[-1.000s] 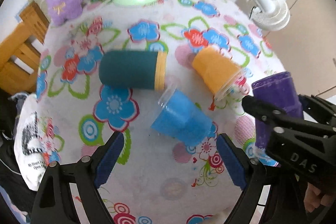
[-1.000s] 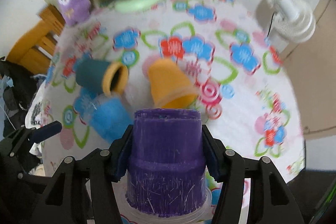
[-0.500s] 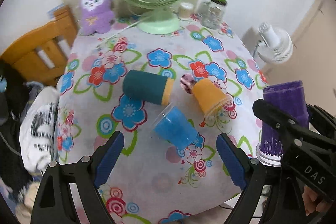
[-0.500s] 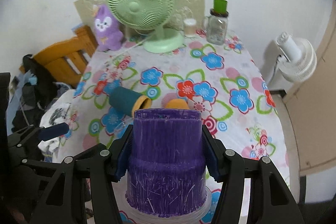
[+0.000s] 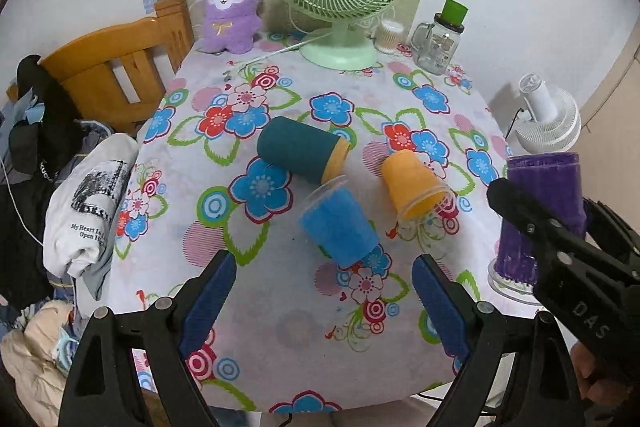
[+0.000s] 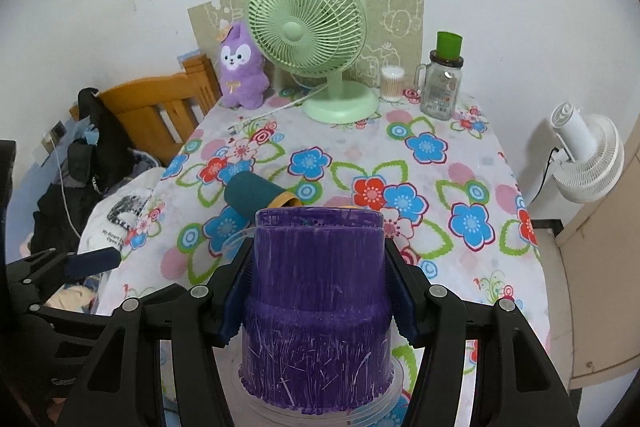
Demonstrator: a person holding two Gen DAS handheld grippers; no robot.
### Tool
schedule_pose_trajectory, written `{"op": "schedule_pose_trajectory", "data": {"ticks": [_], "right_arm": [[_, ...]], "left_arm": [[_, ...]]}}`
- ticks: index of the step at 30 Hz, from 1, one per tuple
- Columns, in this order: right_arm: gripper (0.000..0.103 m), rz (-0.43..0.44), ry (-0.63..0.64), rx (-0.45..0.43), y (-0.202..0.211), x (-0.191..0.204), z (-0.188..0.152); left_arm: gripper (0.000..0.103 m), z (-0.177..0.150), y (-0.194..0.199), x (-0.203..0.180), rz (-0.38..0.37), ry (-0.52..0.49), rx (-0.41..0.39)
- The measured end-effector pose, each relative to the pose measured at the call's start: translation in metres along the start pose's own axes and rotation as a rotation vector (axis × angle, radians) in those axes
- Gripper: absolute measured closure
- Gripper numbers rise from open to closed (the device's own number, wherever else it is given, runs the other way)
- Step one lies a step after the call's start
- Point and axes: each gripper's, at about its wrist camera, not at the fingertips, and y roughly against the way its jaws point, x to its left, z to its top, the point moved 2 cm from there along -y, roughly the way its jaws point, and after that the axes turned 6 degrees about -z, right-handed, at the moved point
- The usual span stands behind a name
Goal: Flip cup upside down
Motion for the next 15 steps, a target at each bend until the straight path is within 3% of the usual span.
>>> {"op": "schedule_pose_trajectory", "data": {"ticks": [15], "right_arm": [[0.04, -0.026, -0.076, -0.19, -0.064, -0.009, -0.053]], "left_arm": [[0.011, -0.035, -0.07, 0.016, -0.02, -0.07, 0.024]]}}
